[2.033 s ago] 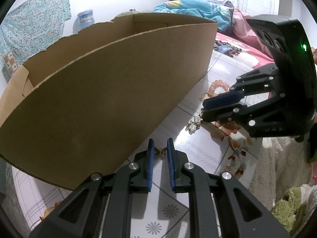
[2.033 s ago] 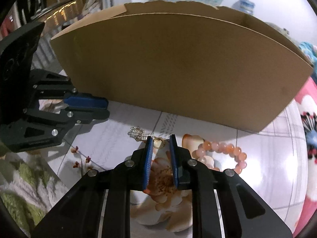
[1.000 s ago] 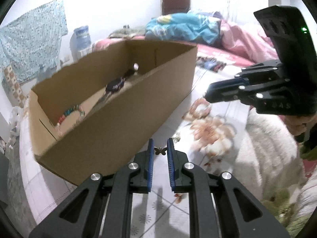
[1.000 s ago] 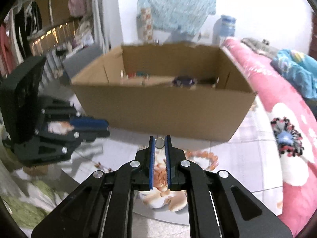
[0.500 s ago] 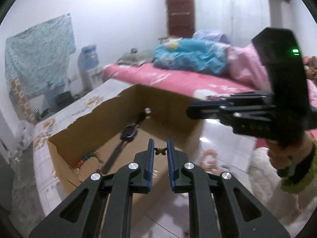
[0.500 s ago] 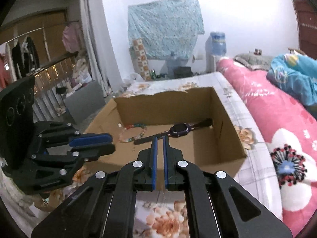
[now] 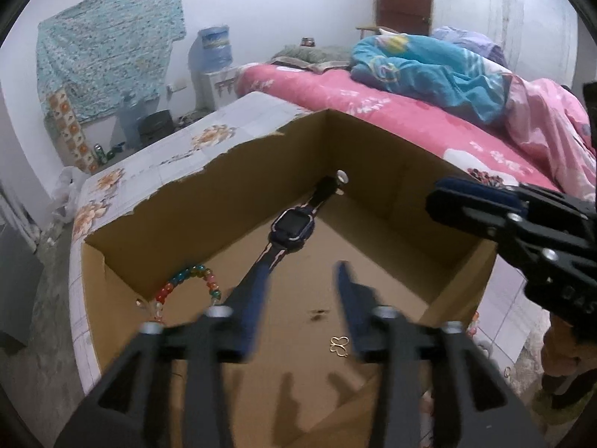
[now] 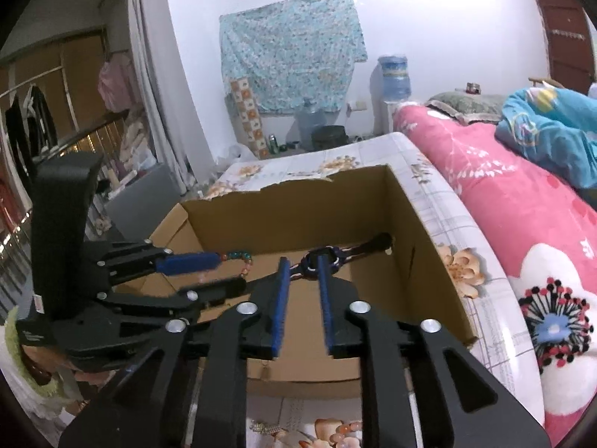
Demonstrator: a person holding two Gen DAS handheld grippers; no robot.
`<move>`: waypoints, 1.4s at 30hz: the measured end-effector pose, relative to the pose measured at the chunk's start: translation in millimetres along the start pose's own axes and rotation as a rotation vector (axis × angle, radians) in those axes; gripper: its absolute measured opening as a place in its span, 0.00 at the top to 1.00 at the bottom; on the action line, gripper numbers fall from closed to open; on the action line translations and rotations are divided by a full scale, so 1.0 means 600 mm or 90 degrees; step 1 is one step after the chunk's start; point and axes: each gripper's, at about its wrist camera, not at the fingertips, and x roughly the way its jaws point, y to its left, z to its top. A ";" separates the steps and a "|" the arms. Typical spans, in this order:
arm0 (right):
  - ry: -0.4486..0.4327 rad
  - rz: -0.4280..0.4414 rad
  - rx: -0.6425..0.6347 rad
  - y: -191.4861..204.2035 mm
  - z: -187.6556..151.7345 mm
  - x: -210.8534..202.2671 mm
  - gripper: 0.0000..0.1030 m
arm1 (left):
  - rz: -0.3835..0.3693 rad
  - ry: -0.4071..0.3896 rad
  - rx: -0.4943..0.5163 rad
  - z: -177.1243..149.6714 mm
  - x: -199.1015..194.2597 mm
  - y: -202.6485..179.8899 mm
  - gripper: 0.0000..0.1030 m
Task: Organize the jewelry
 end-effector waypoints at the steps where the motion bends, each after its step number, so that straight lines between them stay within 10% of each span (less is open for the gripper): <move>1: -0.004 -0.002 0.002 -0.001 0.000 -0.006 0.78 | 0.002 -0.004 -0.003 0.000 -0.002 0.001 0.46; 7: -0.030 -0.010 0.014 0.002 -0.001 -0.044 0.59 | 0.010 -0.040 -0.004 -0.002 -0.043 -0.003 0.27; 25: -0.106 -0.033 0.057 0.057 -0.008 -0.191 0.16 | -0.042 -0.121 0.008 -0.080 -0.204 -0.029 0.08; 42: -0.062 -0.087 0.039 0.101 -0.043 -0.194 0.08 | -0.121 -0.008 0.024 -0.202 -0.169 -0.074 0.06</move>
